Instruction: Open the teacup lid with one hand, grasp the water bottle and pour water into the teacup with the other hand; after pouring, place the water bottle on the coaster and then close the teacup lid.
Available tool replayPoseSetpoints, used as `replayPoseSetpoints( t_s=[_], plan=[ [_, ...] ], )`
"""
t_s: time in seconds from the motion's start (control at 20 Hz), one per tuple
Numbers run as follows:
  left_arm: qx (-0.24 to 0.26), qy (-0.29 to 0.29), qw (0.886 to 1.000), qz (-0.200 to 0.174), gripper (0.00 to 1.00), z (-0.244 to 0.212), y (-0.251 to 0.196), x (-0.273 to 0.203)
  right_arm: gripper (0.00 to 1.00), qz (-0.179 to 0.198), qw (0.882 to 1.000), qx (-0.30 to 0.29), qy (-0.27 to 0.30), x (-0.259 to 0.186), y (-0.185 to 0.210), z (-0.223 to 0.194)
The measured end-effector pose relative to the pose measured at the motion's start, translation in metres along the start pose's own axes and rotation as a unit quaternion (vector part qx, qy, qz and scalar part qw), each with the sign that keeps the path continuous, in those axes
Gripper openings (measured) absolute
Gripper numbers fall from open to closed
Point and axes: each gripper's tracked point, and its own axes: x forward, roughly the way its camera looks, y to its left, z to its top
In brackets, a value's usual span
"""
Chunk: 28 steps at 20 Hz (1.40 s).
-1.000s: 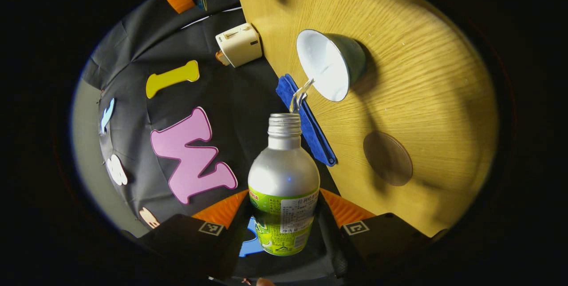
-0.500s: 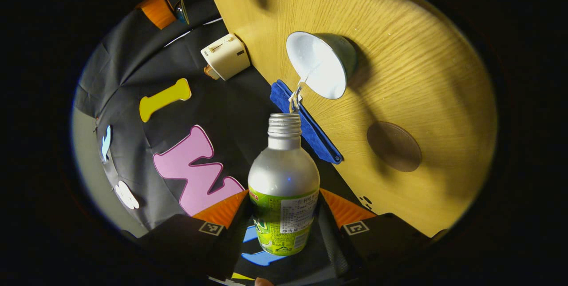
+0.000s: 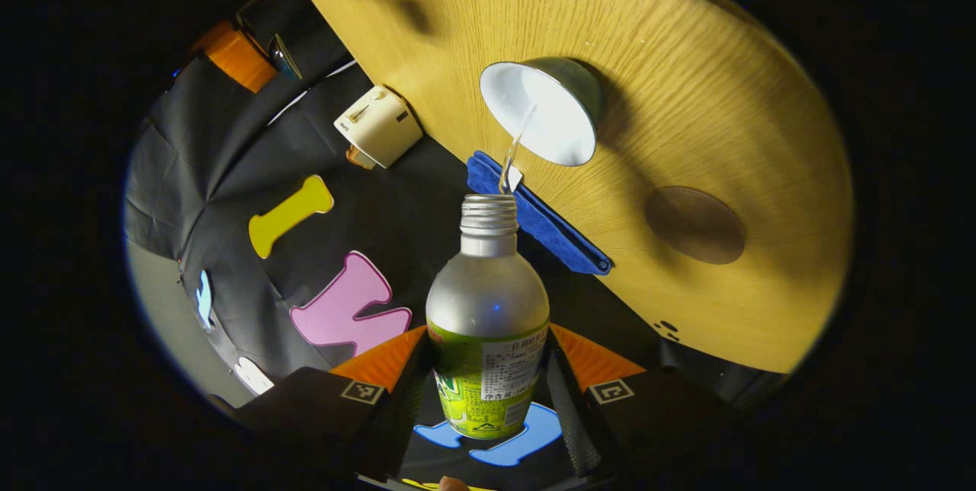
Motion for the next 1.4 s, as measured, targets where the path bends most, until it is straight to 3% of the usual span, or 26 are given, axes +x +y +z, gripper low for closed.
replayPoseSetpoints(
  t_s=[0.25, 0.3, 0.35, 0.45, 0.5, 0.65, 0.7, 0.8, 0.9, 1.05, 1.15, 1.25, 1.35, 1.4],
  plan=[
    [0.029, -0.015, 0.999, 0.013, 0.82, 0.008, 0.014, 0.004, 0.29, 0.005, 1.0, 0.004, -0.003, -0.002, 0.002, 0.003],
    [0.032, -0.014, 0.999, 0.011, 0.82, 0.008, 0.014, 0.004, 0.24, 0.004, 1.0, 0.002, -0.004, -0.002, 0.002, 0.004],
    [0.037, -0.014, 0.999, 0.008, 0.82, 0.007, 0.013, 0.005, 0.29, 0.004, 1.0, 0.002, -0.006, -0.002, 0.001, 0.005],
    [0.034, -0.014, 0.999, 0.004, 0.82, 0.007, 0.009, 0.006, 0.29, 0.005, 1.0, 0.004, -0.006, -0.002, 0.002, 0.005],
    [0.027, -0.015, 1.0, 0.004, 0.82, 0.007, 0.009, 0.006, 0.24, 0.005, 1.0, 0.005, -0.005, -0.003, 0.001, 0.005],
    [-0.038, -0.001, 0.999, -0.004, 0.82, 0.001, 0.003, 0.003, 0.29, 0.003, 1.0, 0.002, -0.002, -0.002, 0.0, 0.003],
    [-0.071, 0.004, 0.997, -0.01, 0.82, -0.001, 0.0, 0.004, 0.24, 0.003, 1.0, 0.002, -0.002, -0.001, 0.001, 0.003],
    [-0.163, 0.018, 0.986, -0.023, 0.82, -0.003, -0.012, 0.002, 0.29, 0.003, 1.0, 0.0, -0.002, -0.001, 0.002, 0.003],
    [-0.288, 0.022, 0.956, -0.042, 0.82, 0.007, -0.024, 0.001, 0.29, 0.002, 1.0, -0.005, -0.003, -0.002, 0.004, 0.004],
    [-0.449, 0.011, 0.891, -0.067, 0.82, 0.032, -0.038, -0.003, 0.29, 0.0, 1.0, -0.01, -0.006, -0.003, 0.005, 0.007],
    [-0.522, 0.023, 0.851, -0.05, 0.82, 0.033, -0.038, -0.004, 0.24, 0.0, 1.0, -0.011, -0.009, -0.003, 0.006, 0.009],
    [-0.6, 0.036, 0.798, -0.037, 0.81, 0.038, -0.04, -0.006, 0.29, 0.0, 1.0, -0.012, -0.008, -0.004, 0.006, 0.008],
    [-0.68, 0.026, 0.732, -0.034, 0.81, 0.049, -0.036, -0.004, 0.29, -0.001, 1.0, -0.015, -0.007, -0.004, 0.006, 0.008],
    [-0.714, 0.021, 0.7, -0.028, 0.81, 0.05, -0.032, -0.002, 0.24, -0.001, 1.0, -0.015, -0.007, -0.004, 0.006, 0.008]
  ],
)
